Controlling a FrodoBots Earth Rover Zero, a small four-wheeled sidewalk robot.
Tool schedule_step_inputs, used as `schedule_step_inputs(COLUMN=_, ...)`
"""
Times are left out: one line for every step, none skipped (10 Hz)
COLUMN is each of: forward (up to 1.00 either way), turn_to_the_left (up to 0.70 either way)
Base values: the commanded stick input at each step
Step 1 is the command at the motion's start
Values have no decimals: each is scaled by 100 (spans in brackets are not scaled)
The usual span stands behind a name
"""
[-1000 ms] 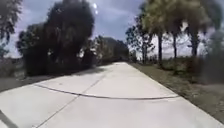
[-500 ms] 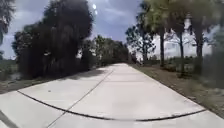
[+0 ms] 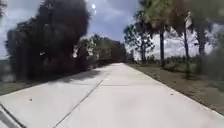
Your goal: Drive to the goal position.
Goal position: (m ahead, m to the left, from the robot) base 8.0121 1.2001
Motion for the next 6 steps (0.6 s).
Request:
schedule_step_inputs(forward=85, turn_to_the_left=0)
schedule_step_inputs(forward=85, turn_to_the_left=0)
schedule_step_inputs(forward=85, turn_to_the_left=0)
schedule_step_inputs(forward=85, turn_to_the_left=0)
schedule_step_inputs(forward=85, turn_to_the_left=0)
schedule_step_inputs(forward=85, turn_to_the_left=0)
